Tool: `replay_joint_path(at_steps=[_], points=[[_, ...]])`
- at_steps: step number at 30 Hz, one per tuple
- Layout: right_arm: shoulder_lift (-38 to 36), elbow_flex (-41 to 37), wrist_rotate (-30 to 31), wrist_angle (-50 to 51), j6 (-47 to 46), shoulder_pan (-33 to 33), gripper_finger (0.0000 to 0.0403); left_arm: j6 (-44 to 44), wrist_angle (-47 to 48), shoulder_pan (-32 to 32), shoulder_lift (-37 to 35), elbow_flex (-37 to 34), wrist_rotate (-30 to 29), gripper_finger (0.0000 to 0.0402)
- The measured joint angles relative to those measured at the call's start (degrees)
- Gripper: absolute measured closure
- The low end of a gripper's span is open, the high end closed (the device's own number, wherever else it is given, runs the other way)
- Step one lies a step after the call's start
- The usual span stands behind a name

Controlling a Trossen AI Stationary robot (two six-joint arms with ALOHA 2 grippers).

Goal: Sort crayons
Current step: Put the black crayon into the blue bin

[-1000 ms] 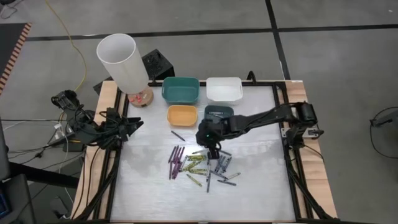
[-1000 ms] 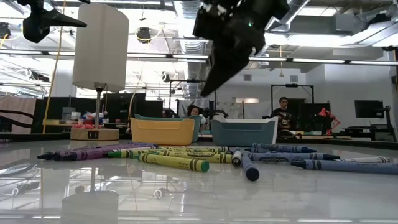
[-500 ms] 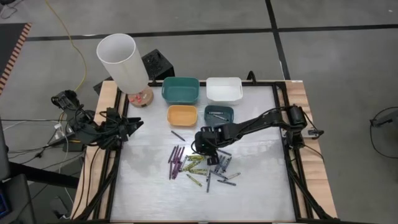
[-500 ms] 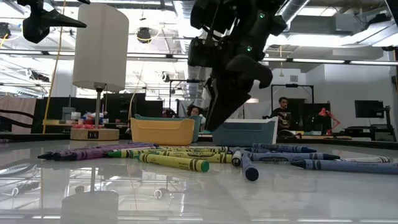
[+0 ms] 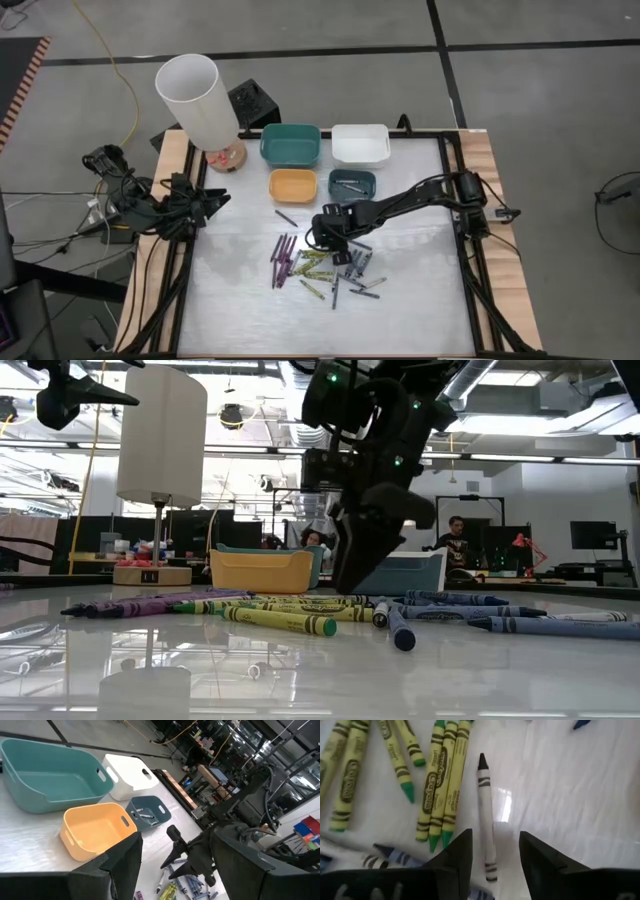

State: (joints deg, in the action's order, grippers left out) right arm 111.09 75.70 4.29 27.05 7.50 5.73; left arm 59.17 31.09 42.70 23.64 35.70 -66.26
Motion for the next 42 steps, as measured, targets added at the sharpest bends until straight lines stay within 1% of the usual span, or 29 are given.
replay_joint_path(at_steps=[6, 10, 18, 28, 34, 42], points=[[1.5, 0.11, -0.34, 1.01, -1.44, -0.34, 0.0247, 0.38, 0.07, 0.02, 0.0, 0.0, 0.02, 0.0176], [1.52, 0.11, -1.18, 0.89, -1.54, -0.49, 0.0258, 0.45, 0.05, 0.0, 0.0, 0.0, 0.0, 0.0176], [1.53, 0.1, -1.6, 2.44, -3.39, -0.91, 0.0309, 0.43, 0.08, 0.0, 0.0, 0.0, 0.0, 0.0176], [1.57, 0.05, -1.57, 2.6, -5.17, -0.95, 0.0361, 0.43, 0.5, 0.01, 0.0, 0.0, -0.02, 0.0176], [1.55, 0.05, -1.55, 2.65, -8.85, -0.95, 0.0396, 0.08, 0.51, 0.0, 0.0, 0.0, -0.02, 0.0176], [-0.46, -0.25, -3.06, 3.45, -9.94, -1.02, 0.0398, 0.1, 0.52, 0.0, 0.0, 0.0, 0.02, 0.0176]])
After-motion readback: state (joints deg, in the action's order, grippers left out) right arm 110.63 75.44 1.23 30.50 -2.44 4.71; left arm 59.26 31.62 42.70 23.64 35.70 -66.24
